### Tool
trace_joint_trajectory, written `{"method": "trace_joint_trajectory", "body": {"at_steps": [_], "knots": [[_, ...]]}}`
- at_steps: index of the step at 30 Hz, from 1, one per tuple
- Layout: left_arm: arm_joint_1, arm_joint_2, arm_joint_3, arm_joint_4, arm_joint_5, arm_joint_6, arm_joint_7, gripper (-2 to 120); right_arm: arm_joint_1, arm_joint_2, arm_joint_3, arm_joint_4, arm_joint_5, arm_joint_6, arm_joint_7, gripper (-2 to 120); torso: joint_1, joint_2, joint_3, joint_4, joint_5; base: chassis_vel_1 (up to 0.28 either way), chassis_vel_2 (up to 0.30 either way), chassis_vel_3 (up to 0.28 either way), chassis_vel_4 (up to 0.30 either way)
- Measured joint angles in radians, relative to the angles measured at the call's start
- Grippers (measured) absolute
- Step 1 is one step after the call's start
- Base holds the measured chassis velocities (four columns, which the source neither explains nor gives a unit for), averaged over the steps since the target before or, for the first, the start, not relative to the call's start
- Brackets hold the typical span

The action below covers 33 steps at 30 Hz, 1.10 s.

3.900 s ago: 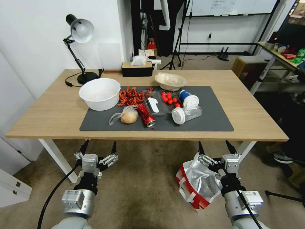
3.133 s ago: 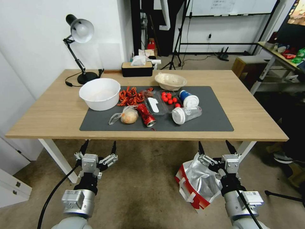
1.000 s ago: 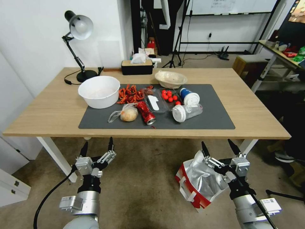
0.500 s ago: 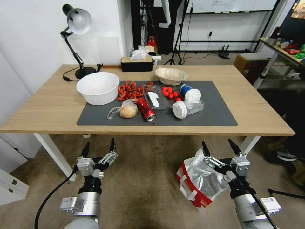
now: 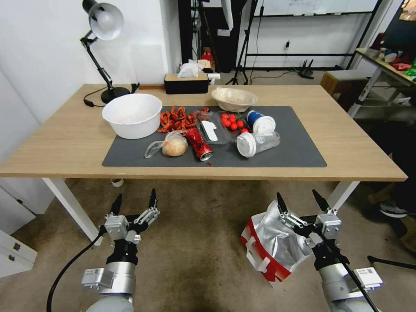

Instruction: Pick up the food delivery bag from the floor and place it on the table.

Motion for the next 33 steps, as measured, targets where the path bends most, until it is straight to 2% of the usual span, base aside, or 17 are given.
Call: {"method": "trace_joint_trajectory", "body": {"at_steps": [13,17,19,33], "knots": [[0.001,-0.001,0.001,0.003,-0.001,0.003,0.001,100,0.001,0.002,-0.003,-0.001,-0.002,-0.004,-0.004,100,-0.025,-0.059,-0.034,0.0000,0.0000,0.000,0.000,0.000,0.000],[0.002,-0.002,0.001,0.003,-0.001,0.003,0.001,100,0.001,0.001,-0.003,-0.001,-0.002,-0.004,-0.004,100,-0.028,-0.066,-0.038,0.0001,0.0000,0.000,0.000,0.000,0.000],[0.006,-0.003,0.002,0.002,0.000,0.002,0.005,100,-0.001,0.000,-0.003,-0.001,-0.002,-0.004,-0.004,100,-0.041,-0.096,-0.056,0.0000,0.0000,0.000,0.000,0.000,0.000],[0.006,-0.002,0.001,0.001,-0.001,0.001,0.004,100,-0.001,0.005,-0.004,-0.002,-0.004,-0.005,-0.005,100,-0.065,-0.157,-0.092,0.0001,0.0000,0.000,0.000,0.000,0.000]]}}
